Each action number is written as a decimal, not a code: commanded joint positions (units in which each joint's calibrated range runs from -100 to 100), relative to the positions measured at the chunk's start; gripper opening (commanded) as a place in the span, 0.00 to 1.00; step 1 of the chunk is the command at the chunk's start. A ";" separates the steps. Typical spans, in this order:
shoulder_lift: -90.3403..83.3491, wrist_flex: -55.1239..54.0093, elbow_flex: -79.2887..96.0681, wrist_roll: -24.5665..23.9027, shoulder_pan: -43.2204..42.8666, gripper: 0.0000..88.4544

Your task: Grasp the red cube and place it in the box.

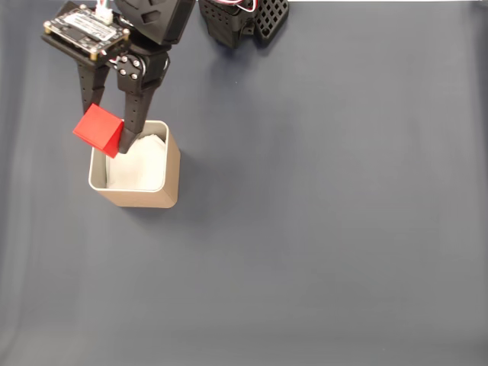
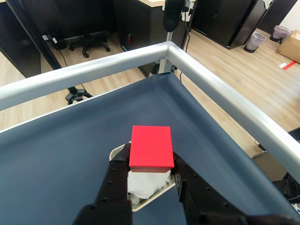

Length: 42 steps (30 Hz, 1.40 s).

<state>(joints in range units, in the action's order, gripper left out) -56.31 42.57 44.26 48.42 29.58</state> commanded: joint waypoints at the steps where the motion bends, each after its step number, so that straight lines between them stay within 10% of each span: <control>1: -2.67 -0.26 -0.05 0.15 -1.14 0.09; 42: -7.17 -9.12 14.53 0.49 -0.93 0.10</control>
<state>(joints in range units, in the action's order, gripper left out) -63.35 34.77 59.11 48.67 28.00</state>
